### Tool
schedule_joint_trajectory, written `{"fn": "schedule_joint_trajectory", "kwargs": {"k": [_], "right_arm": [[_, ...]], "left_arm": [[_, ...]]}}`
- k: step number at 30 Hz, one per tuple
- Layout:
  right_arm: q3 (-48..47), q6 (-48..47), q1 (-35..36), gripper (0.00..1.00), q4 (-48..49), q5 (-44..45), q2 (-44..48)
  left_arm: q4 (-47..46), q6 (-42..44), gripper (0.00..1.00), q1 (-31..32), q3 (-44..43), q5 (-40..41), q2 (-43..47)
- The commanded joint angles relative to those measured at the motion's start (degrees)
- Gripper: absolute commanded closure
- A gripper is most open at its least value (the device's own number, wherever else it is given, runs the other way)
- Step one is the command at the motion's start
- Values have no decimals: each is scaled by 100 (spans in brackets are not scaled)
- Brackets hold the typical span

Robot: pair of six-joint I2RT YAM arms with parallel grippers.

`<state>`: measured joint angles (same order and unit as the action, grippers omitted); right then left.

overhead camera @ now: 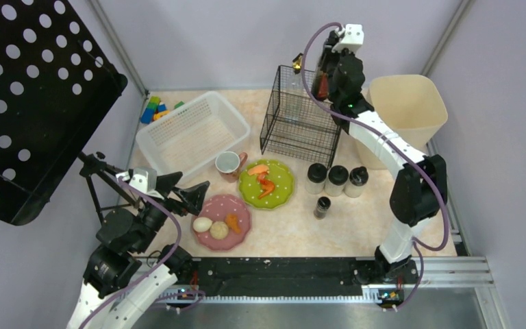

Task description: Clear the kitchen counter

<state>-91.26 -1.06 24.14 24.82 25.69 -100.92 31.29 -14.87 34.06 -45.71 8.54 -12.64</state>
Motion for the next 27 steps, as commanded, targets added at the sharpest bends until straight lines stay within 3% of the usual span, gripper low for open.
{"fn": "schedule_joint_trajectory", "kwargs": {"k": [1,8,27], "right_arm": [[275,272,-48,100,1212,-98,159],[865,451,-45,100,1472,-160,92],[1284,452,-41,100,1573,-369,-332]], "left_arm": [[-171,55,6,-27,-11,-40,-64],[-171,55,6,-39,-7,-42,-84],[-176,55,6,-47,-3,-23,-126]]}}
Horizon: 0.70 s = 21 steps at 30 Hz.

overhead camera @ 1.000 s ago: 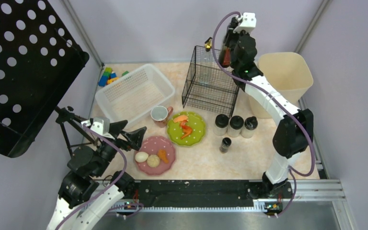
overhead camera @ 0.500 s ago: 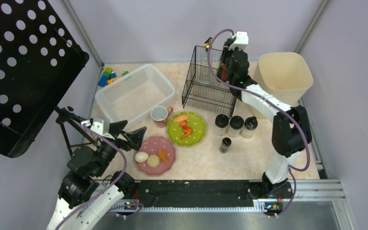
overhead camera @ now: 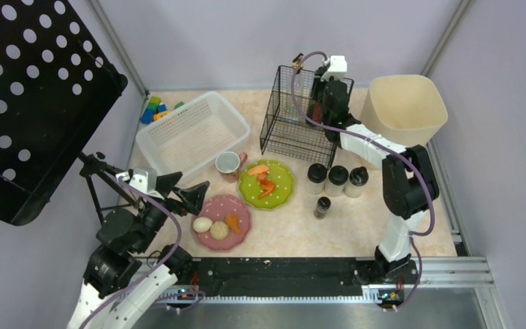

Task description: Clear the kitchen counter

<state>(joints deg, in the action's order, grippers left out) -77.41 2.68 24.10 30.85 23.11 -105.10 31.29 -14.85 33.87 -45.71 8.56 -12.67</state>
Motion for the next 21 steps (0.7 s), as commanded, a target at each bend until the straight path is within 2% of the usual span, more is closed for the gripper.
{"fn": "schedule_joint_trajectory", "kwargs": {"k": [1,7,11,15,21], "right_arm": [[-89,82,-37,100,968,-114,73],[-151,137,-37,98,742,-18,-35],[-148,153,-30,70,637,10,-44],[-101,155,-28,51,632,37,43],[-140,106,42,39,435,19,387]], "left_arm": [[-167,53,6,-36,0,-26,-126],[-183,52,6,-46,-4,-55,-143],[-183,61,6,-49,-15,-84,-172],[-179,53,6,-50,-8,-84,-149],[-173,52,6,-51,-1,-95,-133]]}}
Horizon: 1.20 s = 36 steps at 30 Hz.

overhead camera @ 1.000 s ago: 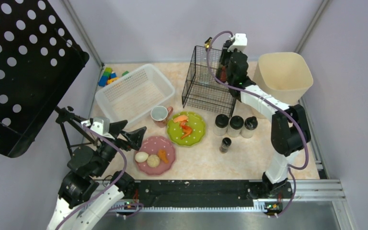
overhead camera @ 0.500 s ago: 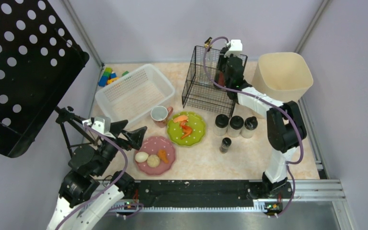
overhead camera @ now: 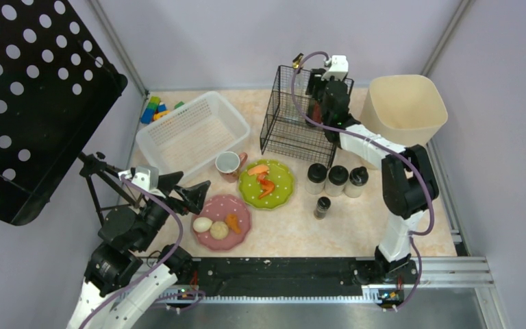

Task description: Clear the kitchen counter

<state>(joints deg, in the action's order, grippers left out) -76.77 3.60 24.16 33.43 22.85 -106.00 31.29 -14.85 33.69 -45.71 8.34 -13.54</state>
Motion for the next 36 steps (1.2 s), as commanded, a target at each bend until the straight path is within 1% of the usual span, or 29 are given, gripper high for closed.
{"fn": "schedule_joint_trajectory", "kwargs": {"k": [1,2,3,4,8,12,16,21,22,27,31,36], "right_arm": [[-229,10,44,37,100,18,554],[-249,10,53,36,-10,3,643],[-290,10,68,29,-126,-11,753],[-320,13,83,27,-273,9,843],[-190,49,131,25,-703,116,1352],[156,102,167,24,-1058,203,2012],[524,263,193,24,-1749,55,2748],[712,719,212,24,-3256,-276,3554],[761,781,213,24,-3720,-331,3693],[1145,1062,209,25,-4666,-460,4481],[1413,1306,212,25,-5271,-436,4948],[1863,1551,212,26,-5821,-44,5188]], "left_arm": [[-175,53,6,-38,-4,-80,-49],[-169,53,6,-44,-2,-78,-45],[-174,53,6,-42,0,-82,-44],[-173,52,6,-43,0,-86,-49],[-170,44,6,-46,-14,-102,-40],[-175,35,6,-46,-12,-104,-6],[-184,22,6,-47,-9,-119,5],[-182,17,6,-48,-10,-120,4],[-182,17,6,-49,-8,-122,-6],[-191,0,6,-51,-13,-130,-16],[-173,-2,6,-55,-16,-131,11],[-177,-22,6,-56,-18,-163,59]]}}
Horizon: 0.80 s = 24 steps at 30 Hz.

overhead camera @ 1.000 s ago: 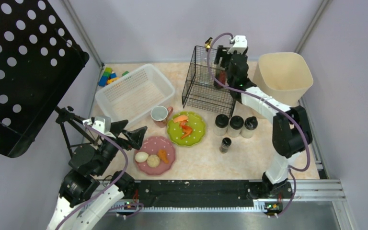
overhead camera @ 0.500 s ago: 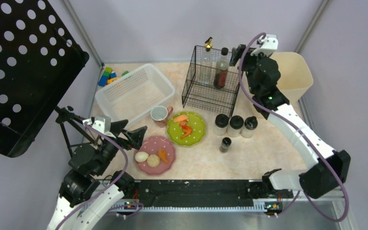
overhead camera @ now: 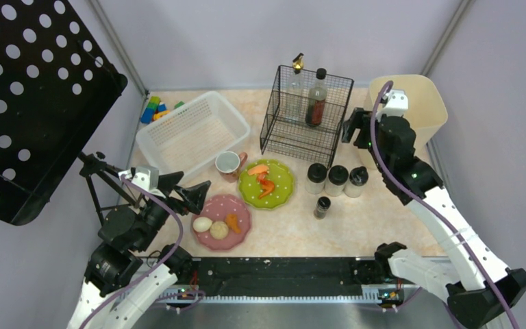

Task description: Clear the kitchen counter

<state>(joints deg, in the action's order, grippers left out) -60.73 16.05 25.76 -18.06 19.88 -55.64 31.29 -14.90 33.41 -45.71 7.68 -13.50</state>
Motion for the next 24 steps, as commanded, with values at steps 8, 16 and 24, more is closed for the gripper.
{"fn": "schedule_joint_trajectory", "kwargs": {"k": [8,16,24], "right_arm": [[801,756,-90,26,-1347,782,117],[927,1406,-372,25,-1463,906,-175],[974,1765,-494,25,-1474,822,-587]], "left_arm": [[-166,-14,6,-27,-20,-110,82],[-168,-32,6,-27,-19,-130,129],[-165,-35,6,-26,-23,-125,148]]}}
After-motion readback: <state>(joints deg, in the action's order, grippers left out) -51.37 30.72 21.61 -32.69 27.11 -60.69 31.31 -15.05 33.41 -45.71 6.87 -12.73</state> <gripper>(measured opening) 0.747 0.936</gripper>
